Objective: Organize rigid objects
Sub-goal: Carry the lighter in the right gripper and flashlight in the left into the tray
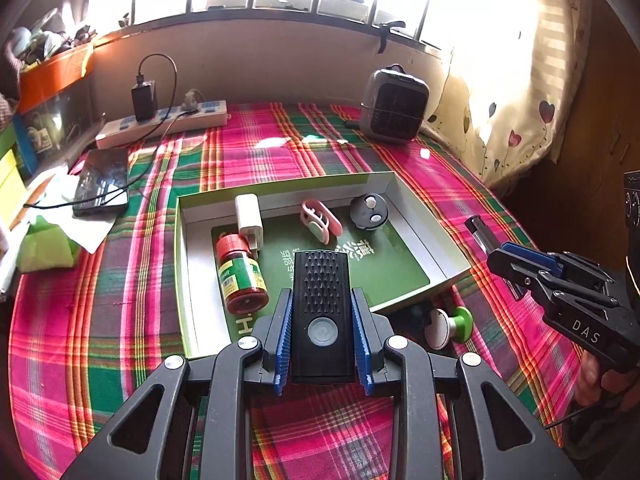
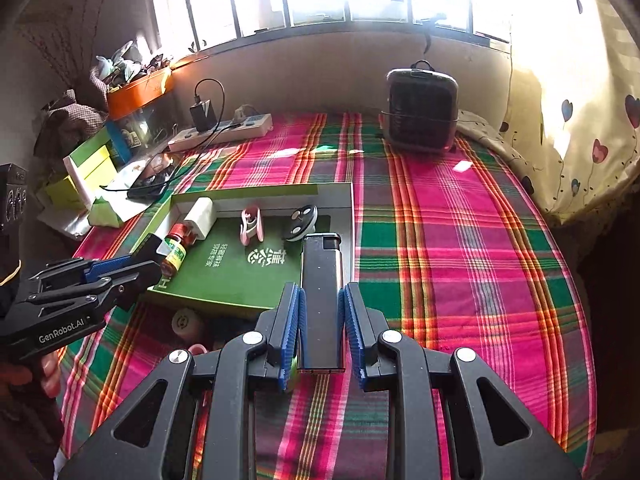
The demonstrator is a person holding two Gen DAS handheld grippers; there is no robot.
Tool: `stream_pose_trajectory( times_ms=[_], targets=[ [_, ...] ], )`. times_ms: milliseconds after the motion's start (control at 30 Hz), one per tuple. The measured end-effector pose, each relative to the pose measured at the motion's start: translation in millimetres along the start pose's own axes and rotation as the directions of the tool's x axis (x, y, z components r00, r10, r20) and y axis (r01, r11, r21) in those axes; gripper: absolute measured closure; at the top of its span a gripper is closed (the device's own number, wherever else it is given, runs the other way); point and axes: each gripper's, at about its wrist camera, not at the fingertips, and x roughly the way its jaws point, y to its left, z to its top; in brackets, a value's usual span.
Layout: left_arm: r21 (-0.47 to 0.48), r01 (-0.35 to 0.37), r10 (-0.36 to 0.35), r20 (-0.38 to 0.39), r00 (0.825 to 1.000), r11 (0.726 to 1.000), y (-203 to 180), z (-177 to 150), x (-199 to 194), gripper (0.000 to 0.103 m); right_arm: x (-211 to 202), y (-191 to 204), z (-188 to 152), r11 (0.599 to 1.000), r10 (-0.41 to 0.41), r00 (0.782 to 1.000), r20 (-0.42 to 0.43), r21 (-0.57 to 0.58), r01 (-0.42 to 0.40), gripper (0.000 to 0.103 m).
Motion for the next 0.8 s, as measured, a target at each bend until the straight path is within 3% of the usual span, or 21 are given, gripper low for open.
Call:
stream_pose_trajectory(
  times_ms=[333, 800],
  targets=[
    [-0.041, 0.006, -0.007, -0.038, 0.999, 0.999, 10.4, 18.2, 31.8, 0.077, 34.9, 2.7, 24.1, 0.999, 0.046, 0.999, -0.025, 0.003, -0.046, 0.079],
    [-0.055, -0.011, 0.006, -0.085, 0.996, 0.998, 17.4, 25.6, 66.1, 0.077, 82.2, 18.3, 25.8, 0.994, 0.093, 0.985, -0.145, -0.045, -0.101, 0.079]
  ],
)
